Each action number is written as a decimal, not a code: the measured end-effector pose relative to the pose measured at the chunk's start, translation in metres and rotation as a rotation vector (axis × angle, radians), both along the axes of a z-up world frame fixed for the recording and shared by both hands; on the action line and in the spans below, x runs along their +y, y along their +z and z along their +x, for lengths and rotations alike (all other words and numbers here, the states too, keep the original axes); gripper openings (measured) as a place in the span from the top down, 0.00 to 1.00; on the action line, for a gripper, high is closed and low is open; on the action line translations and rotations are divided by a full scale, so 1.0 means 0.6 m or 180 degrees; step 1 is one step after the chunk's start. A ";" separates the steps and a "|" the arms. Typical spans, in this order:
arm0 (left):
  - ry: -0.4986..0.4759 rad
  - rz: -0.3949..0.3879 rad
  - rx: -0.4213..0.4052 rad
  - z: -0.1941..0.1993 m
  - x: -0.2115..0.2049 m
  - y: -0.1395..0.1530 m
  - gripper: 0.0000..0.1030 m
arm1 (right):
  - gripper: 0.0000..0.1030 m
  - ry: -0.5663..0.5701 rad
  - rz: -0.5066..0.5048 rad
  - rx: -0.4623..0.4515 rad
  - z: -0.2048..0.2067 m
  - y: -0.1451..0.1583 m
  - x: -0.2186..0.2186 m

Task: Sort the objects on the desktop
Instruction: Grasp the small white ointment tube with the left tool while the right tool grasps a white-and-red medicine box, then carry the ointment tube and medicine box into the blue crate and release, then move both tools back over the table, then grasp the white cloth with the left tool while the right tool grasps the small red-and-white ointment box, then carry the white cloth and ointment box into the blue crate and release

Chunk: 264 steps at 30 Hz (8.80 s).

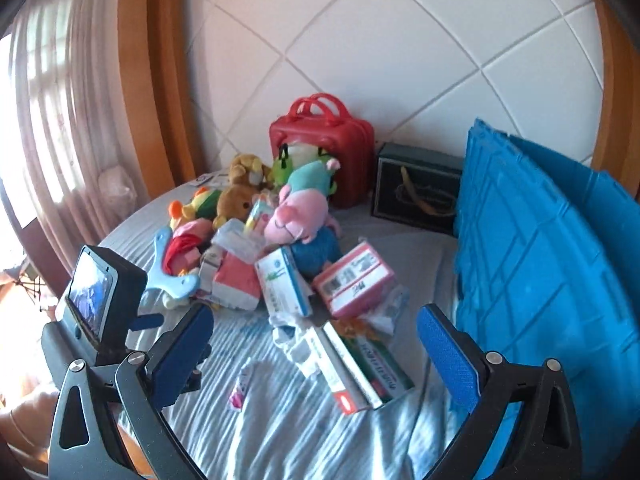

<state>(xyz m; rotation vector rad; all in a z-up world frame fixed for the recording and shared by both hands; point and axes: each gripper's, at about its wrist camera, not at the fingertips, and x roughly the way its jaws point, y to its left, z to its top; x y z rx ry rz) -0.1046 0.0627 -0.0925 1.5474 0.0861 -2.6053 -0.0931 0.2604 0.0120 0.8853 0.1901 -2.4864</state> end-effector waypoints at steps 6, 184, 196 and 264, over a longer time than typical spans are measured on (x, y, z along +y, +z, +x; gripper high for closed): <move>-0.0031 0.0234 -0.0307 -0.018 0.013 -0.110 0.47 | 0.13 -0.0279 0.0324 -0.0401 -0.025 -0.150 0.010; -0.0527 0.0234 0.0147 -0.125 -0.006 -0.090 0.09 | 0.00 -0.0784 0.0564 -0.0627 -0.104 -0.223 0.026; -0.1074 0.0136 -0.0255 -0.210 0.143 -0.163 0.33 | 0.00 -0.0933 0.0307 -0.1283 -0.117 -0.310 0.077; -0.2239 0.0235 0.0725 -0.125 0.671 0.410 0.87 | 0.75 -0.1435 0.0716 0.0025 -0.087 0.168 0.556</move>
